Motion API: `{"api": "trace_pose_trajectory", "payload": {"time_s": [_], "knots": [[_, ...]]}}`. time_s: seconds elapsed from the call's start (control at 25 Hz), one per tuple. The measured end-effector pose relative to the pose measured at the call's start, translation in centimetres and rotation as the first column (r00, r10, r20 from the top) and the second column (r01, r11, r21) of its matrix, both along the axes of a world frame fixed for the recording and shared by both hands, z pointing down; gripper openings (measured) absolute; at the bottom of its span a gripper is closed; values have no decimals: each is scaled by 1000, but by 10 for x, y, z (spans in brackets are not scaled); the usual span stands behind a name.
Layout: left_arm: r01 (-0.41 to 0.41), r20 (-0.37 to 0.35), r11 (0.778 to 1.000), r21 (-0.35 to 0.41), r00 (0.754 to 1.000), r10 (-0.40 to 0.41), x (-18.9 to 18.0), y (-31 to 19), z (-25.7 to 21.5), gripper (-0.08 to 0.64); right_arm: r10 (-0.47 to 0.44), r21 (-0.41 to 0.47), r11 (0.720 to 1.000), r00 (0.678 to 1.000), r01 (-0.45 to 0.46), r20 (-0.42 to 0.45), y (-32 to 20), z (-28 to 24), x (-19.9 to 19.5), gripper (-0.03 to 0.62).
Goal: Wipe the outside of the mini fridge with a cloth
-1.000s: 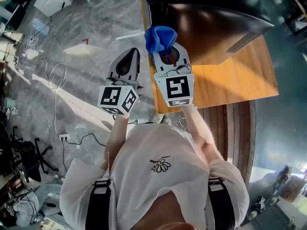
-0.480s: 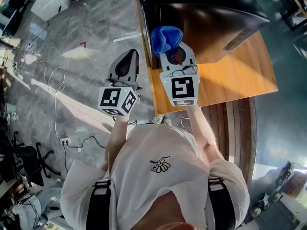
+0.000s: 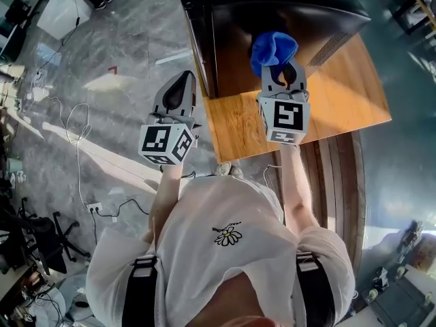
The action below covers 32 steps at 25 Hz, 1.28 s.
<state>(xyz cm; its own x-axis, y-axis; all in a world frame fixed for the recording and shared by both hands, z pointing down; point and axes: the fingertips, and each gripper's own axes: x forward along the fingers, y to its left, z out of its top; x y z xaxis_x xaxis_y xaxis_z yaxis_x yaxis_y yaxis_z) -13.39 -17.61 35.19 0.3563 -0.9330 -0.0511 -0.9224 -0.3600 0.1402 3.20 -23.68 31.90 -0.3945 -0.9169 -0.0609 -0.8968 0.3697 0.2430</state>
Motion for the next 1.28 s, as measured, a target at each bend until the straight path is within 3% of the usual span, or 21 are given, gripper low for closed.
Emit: {"api": "trace_pose_trajectory", "payload": {"time_s": [0.4, 0.72, 1.08, 1.28], "knots": [[-27, 4, 1000, 4, 1000, 27, 16, -5, -3, 5, 202, -25, 979, 979, -201, 24, -26, 6, 88, 72], [-30, 9, 1000, -4, 999, 30, 20, -7, -1, 5, 403, -58, 914, 914, -401, 44, -53, 10, 178, 72], [-33, 14, 999, -2, 999, 34, 25, -8, -3, 5, 465, -51, 885, 885, -463, 37, -63, 7, 216, 72], [-4, 60, 1000, 18, 998, 3, 24, -7, -4, 5, 494, -67, 869, 868, -490, 47, -69, 13, 229, 72]]}}
